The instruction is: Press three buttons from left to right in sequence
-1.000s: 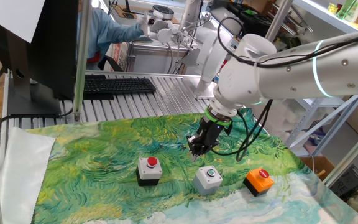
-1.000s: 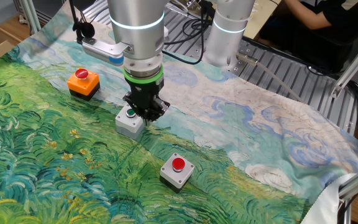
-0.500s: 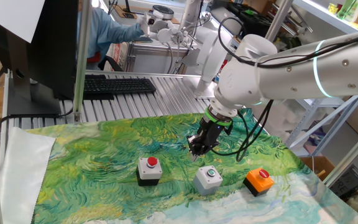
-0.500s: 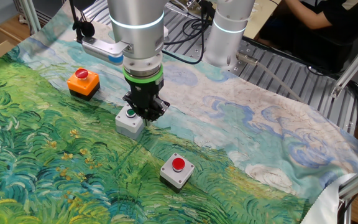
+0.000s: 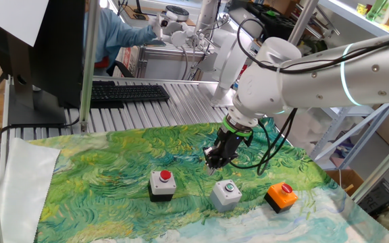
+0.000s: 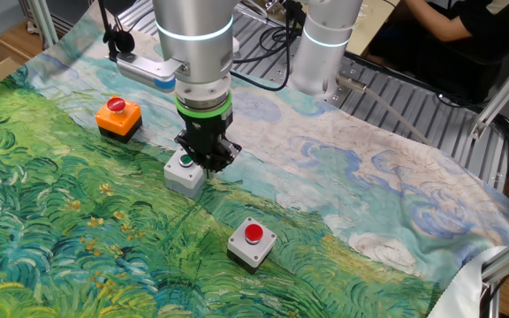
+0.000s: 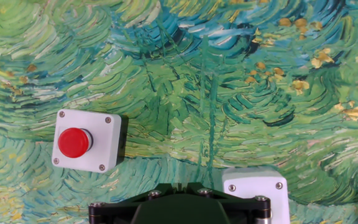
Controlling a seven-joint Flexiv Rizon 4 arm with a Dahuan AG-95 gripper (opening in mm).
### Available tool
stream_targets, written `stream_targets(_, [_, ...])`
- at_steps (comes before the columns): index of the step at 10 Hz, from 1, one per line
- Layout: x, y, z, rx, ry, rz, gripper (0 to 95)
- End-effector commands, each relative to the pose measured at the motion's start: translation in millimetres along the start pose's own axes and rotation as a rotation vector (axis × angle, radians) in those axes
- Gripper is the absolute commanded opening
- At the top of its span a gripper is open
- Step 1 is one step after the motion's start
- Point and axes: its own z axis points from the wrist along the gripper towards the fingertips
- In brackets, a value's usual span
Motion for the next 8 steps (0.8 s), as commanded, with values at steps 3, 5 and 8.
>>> stream_targets(3, [-0.3,0.4,0.0,-0.003,-0.001,0.002,0.0])
stream_targets(5, [-0.7,1.2,0.5,-0.003,0.002,0.002,0.0])
stream_targets(8, [-7.0,38.8,-7.8,0.046,0.004,0.066,0.0])
